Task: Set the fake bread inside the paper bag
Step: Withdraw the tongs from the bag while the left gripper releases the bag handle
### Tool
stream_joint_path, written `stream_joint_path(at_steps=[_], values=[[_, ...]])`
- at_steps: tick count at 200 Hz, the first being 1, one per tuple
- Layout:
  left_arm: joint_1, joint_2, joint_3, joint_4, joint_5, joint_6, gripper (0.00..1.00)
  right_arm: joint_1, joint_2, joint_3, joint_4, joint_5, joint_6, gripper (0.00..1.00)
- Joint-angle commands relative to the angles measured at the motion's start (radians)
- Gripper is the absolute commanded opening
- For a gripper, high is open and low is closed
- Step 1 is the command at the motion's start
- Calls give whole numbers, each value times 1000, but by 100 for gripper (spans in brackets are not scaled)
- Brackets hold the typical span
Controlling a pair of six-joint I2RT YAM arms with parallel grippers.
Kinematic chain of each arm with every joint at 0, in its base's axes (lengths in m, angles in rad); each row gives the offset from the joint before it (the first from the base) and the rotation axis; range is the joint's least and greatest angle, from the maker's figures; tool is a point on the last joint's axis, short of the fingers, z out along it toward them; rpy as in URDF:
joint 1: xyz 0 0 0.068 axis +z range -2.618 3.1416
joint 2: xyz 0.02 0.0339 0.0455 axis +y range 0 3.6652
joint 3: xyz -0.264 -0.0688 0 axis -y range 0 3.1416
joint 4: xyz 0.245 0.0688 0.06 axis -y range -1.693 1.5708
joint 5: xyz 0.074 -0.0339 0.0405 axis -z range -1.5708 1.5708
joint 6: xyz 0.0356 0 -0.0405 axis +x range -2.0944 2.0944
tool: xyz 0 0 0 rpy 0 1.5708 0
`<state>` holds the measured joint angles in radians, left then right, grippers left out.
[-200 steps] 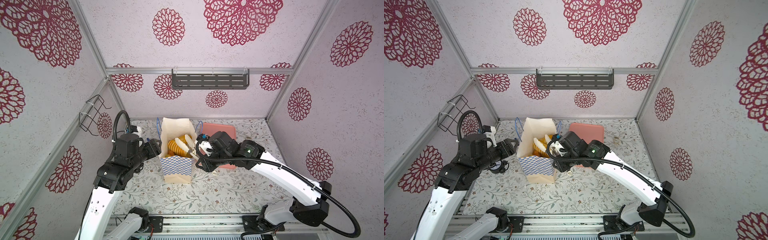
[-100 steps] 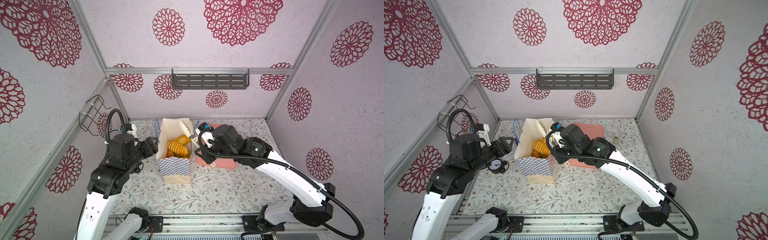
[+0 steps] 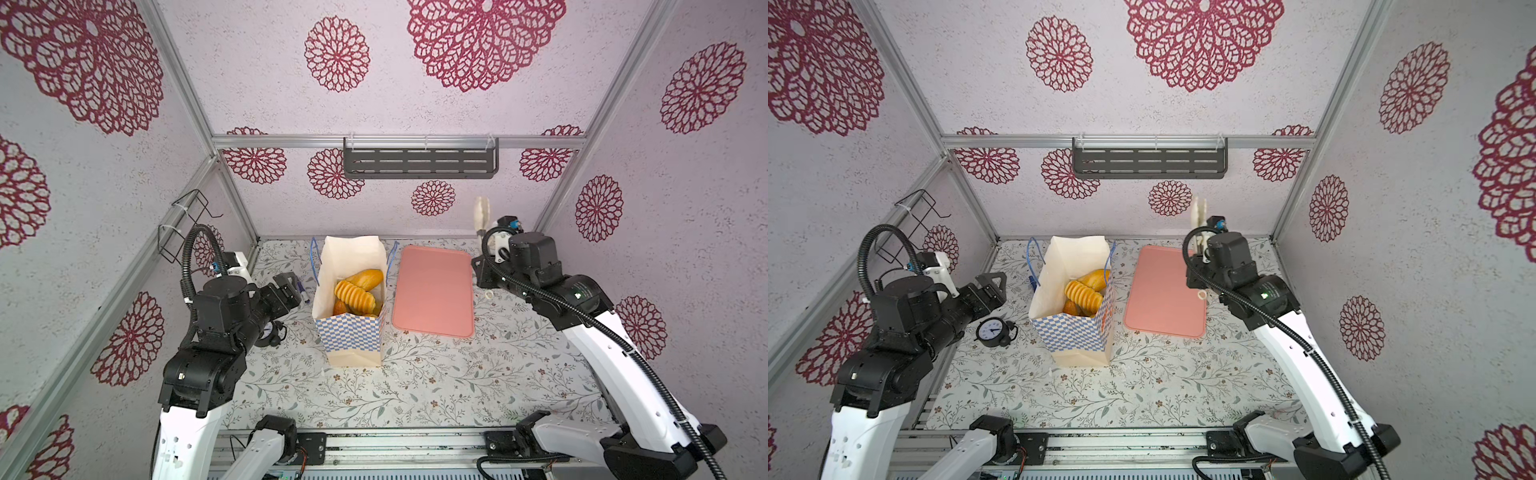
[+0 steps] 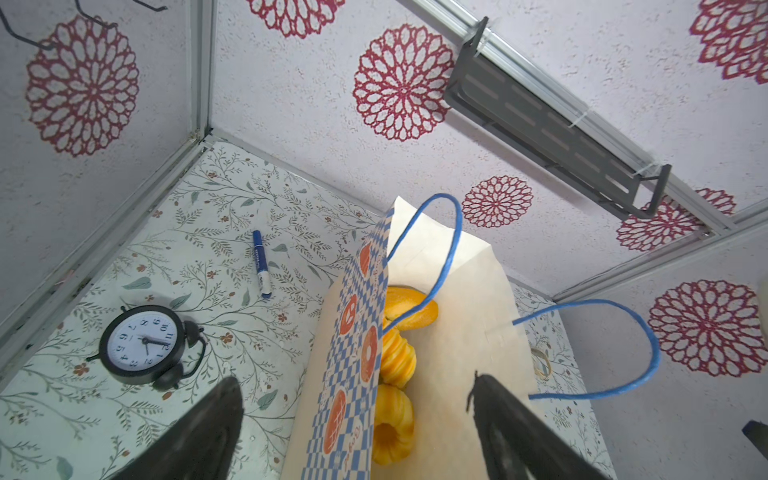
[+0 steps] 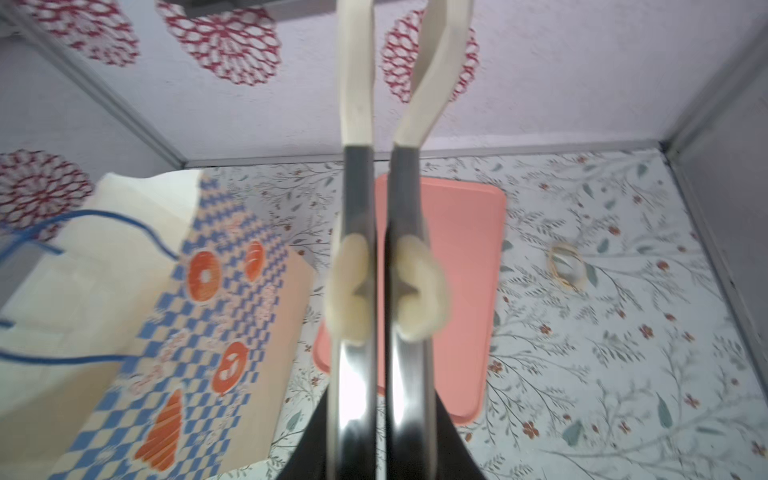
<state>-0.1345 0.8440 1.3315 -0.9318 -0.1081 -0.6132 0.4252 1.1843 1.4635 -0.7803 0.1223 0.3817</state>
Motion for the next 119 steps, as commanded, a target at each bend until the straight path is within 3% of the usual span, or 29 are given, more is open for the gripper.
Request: stream_joint_path(at_steps=[1,23,46,88,119], values=[[68,13,-34,35,58,6,93,-141,-17,-134,0,-116,57,23],[147,29,-65,69,129,-9,100,-281,-29,-320,73,-222,66,21],[212,48,-97,98,178,-26,97,-389,-5,-471,141,-271,65,19],[266,40,-179,161,223,-64,97,-411,86,-601,204,-208,43,18],[291,20,-247,211,252,-94,97,-412,122,-645,231,-176,35,25]])
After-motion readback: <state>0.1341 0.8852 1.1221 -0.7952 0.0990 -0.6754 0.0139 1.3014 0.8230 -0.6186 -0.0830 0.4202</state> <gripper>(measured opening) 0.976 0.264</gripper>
